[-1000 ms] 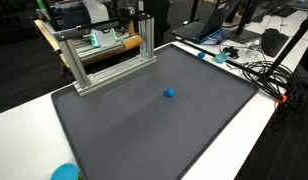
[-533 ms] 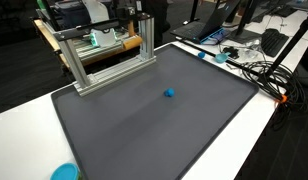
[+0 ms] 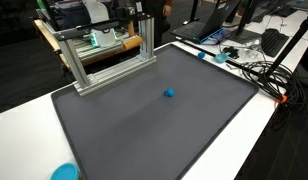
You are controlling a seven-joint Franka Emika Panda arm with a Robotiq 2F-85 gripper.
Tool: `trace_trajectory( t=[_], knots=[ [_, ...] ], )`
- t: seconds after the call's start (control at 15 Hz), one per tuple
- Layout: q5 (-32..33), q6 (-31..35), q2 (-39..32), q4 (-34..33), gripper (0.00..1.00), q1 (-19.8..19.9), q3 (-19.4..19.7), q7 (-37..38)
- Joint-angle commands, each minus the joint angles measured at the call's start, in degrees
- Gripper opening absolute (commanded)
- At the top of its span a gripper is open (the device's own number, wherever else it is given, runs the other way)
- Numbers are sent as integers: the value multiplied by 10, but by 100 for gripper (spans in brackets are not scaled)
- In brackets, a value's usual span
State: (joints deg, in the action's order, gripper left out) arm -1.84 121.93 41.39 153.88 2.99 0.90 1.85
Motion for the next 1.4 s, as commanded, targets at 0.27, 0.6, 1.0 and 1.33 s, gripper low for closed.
trace_trajectory(
  t=[0.27, 0.6, 1.0, 1.33],
  knots=[
    [37, 25, 41, 33, 100, 1, -26, 9],
    [24, 10, 38, 38, 99, -20, -29, 4],
    [24, 19, 13, 33, 86, -33, -37, 10],
    [29, 29, 0, 33, 84, -27, -41, 20]
  ],
)
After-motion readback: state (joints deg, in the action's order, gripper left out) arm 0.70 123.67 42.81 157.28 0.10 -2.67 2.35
